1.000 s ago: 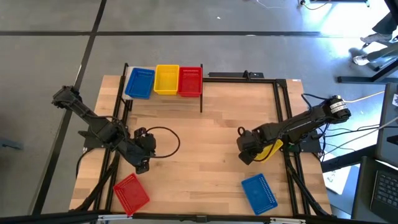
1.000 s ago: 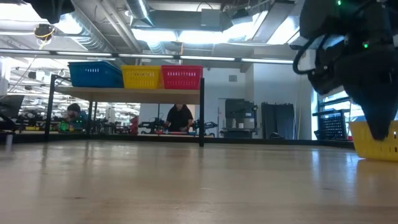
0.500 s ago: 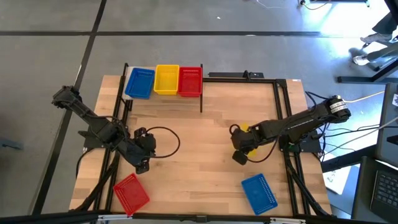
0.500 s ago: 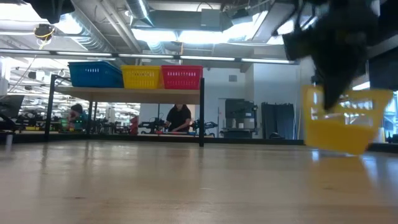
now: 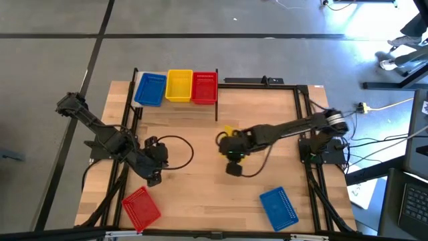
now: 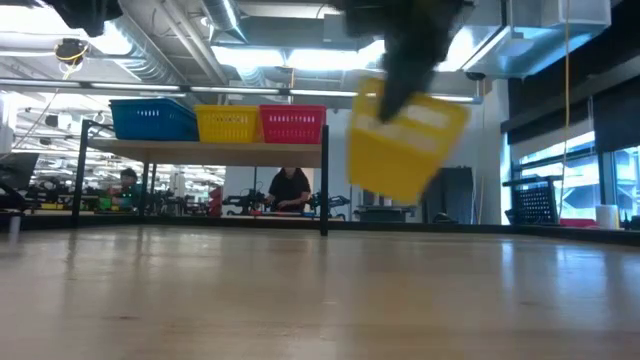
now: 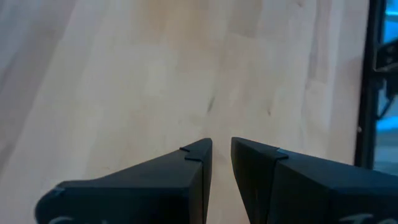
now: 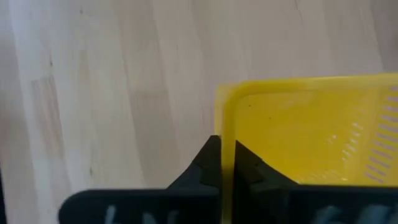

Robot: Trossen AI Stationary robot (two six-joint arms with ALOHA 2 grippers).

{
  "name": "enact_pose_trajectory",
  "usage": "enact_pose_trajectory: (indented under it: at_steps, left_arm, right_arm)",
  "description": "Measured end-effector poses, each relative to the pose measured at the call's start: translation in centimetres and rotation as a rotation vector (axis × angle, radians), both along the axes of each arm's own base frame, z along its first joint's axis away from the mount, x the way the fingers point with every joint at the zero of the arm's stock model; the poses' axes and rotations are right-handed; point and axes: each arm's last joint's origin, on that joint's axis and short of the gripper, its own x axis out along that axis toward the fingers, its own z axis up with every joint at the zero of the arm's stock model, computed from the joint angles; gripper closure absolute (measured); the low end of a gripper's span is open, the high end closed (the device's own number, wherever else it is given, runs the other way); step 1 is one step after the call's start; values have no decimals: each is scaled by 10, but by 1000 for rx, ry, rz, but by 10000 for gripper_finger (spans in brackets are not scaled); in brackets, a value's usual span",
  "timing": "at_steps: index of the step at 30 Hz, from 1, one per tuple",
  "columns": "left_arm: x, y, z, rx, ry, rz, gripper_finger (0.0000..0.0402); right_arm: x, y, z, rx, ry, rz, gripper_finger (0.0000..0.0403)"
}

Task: Stack baskets on shelf by color
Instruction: Stack the yellow bin on top of the yellow bins on the shelf

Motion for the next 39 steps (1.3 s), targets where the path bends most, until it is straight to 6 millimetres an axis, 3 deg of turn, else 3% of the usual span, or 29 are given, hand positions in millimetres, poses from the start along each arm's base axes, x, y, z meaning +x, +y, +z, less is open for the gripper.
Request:
enact_pose_trajectory:
  at_steps: [9,16,22,32,39]
  left_arm:
    - [1,2,1,62,-29,15,349]
    - [1,2,1,62,-30,15,349]
    - [1,2,1,61,-28,14,349]
    - [0,2,0,16,-24,60,349]
    - [2,3,0,-53,-23,127,349]
  right_arm:
    - [58,-2,-29,-84,26,163,403]
    - [69,-1,-54,-54,79,250,403]
    - [70,1,-61,0,95,273,381]
    - [71,1,-53,4,105,271,297]
    - [67,4,-6,-38,164,313,286]
